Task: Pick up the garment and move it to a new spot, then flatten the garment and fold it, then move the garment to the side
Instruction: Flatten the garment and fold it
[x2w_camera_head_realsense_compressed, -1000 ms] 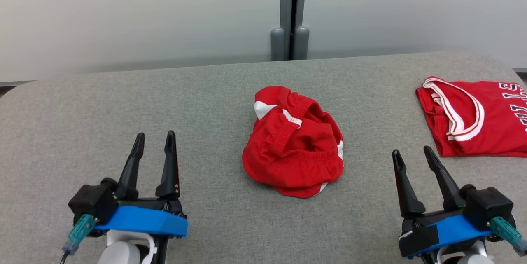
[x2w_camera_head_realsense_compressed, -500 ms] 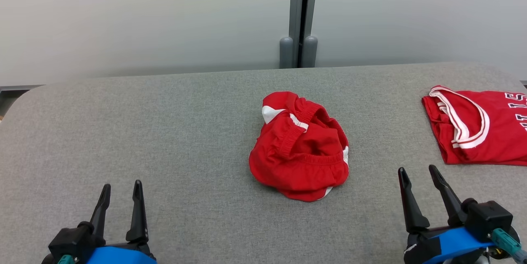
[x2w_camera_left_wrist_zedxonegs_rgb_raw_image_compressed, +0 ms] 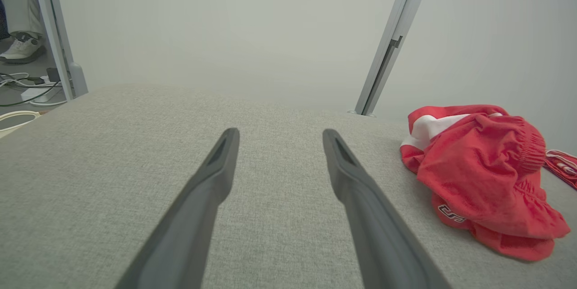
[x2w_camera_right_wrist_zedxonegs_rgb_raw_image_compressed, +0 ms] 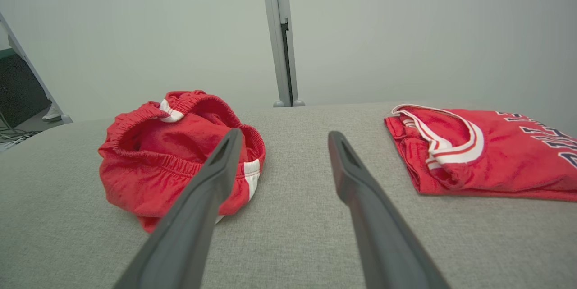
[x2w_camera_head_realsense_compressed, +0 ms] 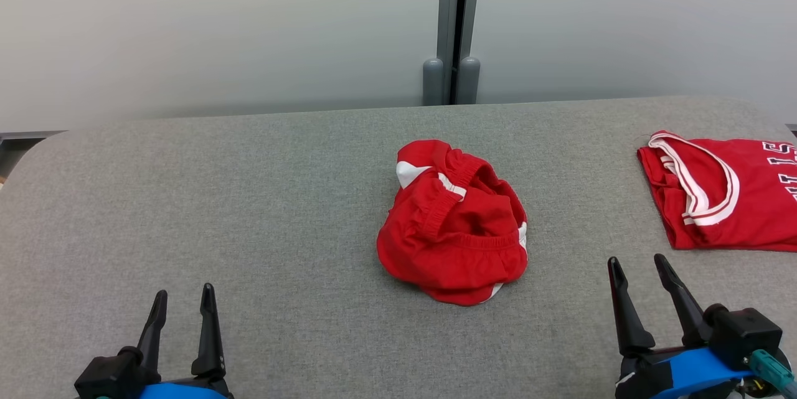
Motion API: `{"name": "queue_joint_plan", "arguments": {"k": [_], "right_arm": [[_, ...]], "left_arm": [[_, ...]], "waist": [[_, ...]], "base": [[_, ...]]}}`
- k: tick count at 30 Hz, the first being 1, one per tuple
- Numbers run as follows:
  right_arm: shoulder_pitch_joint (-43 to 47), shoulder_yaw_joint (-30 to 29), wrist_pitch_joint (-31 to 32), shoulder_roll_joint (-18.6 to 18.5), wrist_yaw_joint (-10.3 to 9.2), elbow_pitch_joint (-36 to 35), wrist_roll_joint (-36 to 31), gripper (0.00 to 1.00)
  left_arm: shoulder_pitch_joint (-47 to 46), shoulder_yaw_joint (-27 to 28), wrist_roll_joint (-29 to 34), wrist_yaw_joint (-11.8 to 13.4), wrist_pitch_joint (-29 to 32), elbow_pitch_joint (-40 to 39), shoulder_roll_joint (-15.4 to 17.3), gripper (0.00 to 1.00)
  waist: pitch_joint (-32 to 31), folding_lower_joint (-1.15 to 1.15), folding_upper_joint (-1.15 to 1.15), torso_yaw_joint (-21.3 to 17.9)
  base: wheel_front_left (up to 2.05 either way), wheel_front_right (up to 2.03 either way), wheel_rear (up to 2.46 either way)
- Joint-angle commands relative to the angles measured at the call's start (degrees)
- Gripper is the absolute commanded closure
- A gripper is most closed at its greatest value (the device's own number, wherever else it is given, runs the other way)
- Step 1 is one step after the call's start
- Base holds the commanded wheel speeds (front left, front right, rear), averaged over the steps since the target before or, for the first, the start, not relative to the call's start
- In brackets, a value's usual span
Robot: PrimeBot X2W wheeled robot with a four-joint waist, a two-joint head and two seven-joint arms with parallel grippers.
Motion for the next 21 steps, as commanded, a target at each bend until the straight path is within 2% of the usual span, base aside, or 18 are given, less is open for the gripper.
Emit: {"name": "queue_joint_plan", "arguments": {"k": [1, 21], "right_arm": [[0.7, 0.1, -0.1, 0.0, 0.01, 0.1, 0.4, 0.0], [-1.1, 1.5, 0.2, 0.0, 0.01, 0.8, 0.5, 0.0]], "left_arm": [[0.5, 0.0, 0.0, 0.1, -0.2, 0.0, -0.1, 0.0], [0.6, -0.7, 0.6, 0.8, -0.1, -1.4, 0.1, 0.0]], "waist": [[0.0, 0.0, 0.0, 0.0], [0.7, 0.0, 0.0, -0.9]], "base": [[0.0, 0.0, 0.0], [0.0, 0.0, 0.0]]}}
